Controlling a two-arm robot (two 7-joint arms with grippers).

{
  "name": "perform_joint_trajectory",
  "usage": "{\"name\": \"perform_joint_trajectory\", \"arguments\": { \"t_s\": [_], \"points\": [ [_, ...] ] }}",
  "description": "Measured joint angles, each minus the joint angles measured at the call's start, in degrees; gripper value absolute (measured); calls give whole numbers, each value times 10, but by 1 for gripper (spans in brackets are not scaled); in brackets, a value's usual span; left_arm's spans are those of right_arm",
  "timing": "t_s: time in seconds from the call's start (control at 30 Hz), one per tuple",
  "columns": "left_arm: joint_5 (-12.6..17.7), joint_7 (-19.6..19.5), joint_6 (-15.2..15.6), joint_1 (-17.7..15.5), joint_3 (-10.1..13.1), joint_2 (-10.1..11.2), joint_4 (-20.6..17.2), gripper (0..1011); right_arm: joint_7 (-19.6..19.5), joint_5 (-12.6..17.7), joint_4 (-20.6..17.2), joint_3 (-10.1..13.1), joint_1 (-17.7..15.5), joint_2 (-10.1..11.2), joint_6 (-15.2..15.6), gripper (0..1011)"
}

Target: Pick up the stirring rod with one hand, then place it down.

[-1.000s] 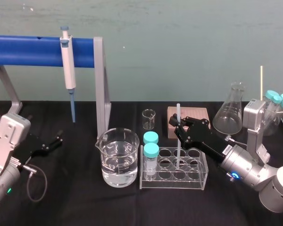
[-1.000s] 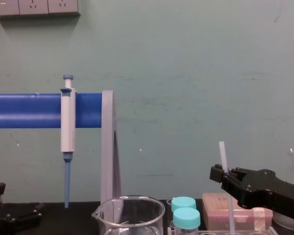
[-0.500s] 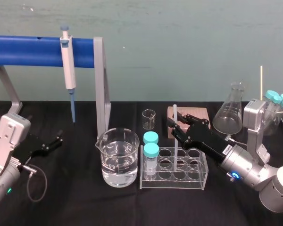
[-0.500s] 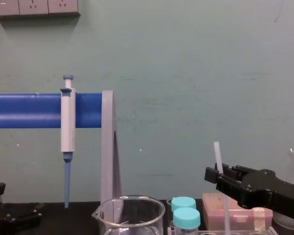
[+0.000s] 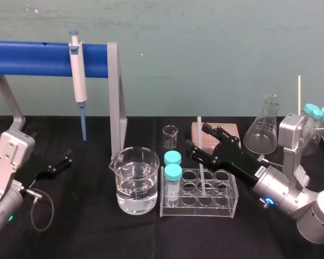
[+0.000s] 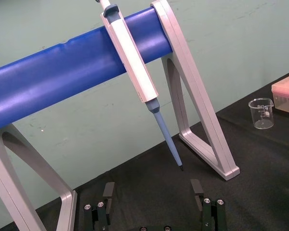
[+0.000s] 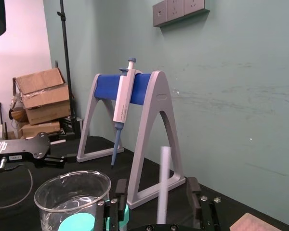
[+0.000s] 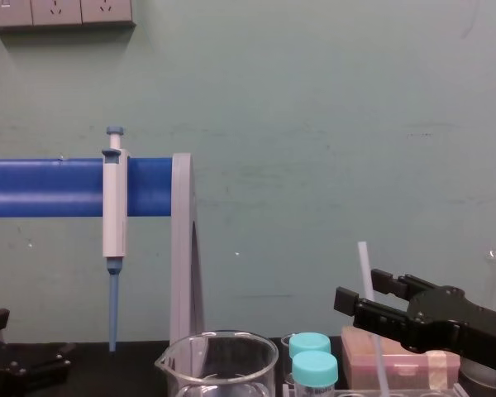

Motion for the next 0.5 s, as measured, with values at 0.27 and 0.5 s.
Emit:
{"name": "perform_joint_trajectory", "arguments": {
  "t_s": [0.27, 0.5],
  "points": [
    [0, 0, 0, 0, 0, 0, 0, 1000, 0, 0, 0, 0, 0, 0, 0, 977],
    [0, 0, 0, 0, 0, 0, 0, 1000, 0, 0, 0, 0, 0, 0, 0, 1003]
  ]
}}
